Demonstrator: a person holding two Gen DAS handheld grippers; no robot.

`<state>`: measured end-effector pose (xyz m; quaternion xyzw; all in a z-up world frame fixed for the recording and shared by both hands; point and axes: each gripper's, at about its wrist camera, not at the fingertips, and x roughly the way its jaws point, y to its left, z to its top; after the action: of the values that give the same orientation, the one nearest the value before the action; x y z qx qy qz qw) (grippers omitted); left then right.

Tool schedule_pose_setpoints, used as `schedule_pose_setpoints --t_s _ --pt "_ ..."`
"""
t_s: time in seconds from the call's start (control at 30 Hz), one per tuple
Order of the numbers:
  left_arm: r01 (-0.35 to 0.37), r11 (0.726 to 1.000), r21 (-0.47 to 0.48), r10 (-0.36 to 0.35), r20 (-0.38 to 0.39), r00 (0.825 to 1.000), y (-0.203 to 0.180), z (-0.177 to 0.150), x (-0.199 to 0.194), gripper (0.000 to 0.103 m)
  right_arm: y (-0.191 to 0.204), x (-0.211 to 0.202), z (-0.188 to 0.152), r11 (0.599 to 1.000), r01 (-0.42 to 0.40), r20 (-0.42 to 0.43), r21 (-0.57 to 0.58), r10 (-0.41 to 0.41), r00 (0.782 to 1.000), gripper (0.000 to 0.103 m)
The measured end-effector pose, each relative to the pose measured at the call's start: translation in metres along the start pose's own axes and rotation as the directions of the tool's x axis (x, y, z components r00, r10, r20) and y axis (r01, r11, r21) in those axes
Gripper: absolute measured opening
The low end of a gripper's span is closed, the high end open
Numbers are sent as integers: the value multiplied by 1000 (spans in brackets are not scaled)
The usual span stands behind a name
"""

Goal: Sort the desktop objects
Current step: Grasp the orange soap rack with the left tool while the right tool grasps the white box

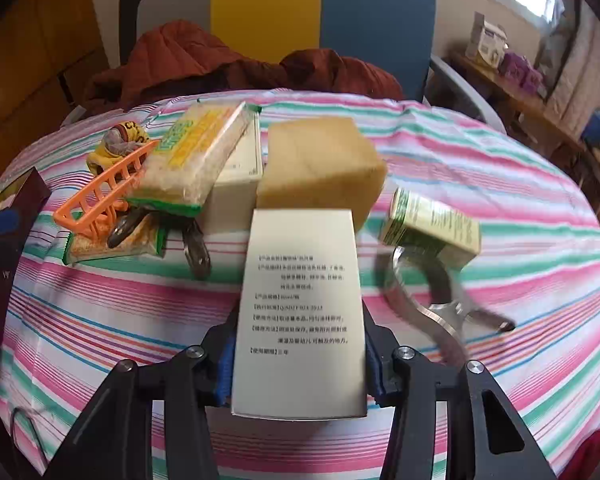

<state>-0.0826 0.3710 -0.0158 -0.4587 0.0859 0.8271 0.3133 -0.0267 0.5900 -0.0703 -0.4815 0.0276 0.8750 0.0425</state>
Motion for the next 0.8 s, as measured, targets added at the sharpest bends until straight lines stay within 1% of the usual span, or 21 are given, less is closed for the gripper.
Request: schedule_pose_setpoints --t_s 0.07,0.1,0.17,0.23,0.3,0.33,0.37,0.4,0.5,0.6,0.77,0.8 --pt "-10 1000 26 10 -25 1000 -4 9 14 66 3 6 -8 1000 11 4 -1 -11 1000 50" --pt "-26 999 36 27 -36 999 -6 13 21 66 4 7 -13 1000 21 24 -7 -21 999 50" --pt "-19 999 38 21 -60 998 -5 18 32 66 4 5 -17 1000 27 56 9 -27 998 50" --pt "-26 999 25 28 -74 997 -3 23 42 66 2 6 -19 999 26 76 27 -28 997 50" --pt "-35 999 36 38 -90 995 -2 26 53 66 3 6 -21 999 31 91 32 -34 995 50" --pt "-51 998 33 54 -100 994 -1 26 58 64 4 6 -21 999 33 95 32 -36 995 50" --pt "-42 999 25 44 -103 994 1 26 61 57 4 7 -20 999 34 95 32 -37 995 50" --pt "-27 999 19 29 -99 995 4 24 62 55 3 7 -20 999 33 95 33 -36 995 50" --pt "-1 1000 -1 1 -79 997 12 16 58 55 3 6 -20 999 27 96 41 -31 995 50" --pt "6 1000 1 -6 -65 998 18 5 49 54 3 6 -21 999 29 97 44 -33 995 50" --pt "25 999 -45 -27 -43 999 24 -19 25 54 2 8 -20 997 35 95 67 -41 995 50" --pt "25 998 -54 -27 -29 999 25 -25 19 54 3 7 -22 996 35 96 79 -42 994 50"
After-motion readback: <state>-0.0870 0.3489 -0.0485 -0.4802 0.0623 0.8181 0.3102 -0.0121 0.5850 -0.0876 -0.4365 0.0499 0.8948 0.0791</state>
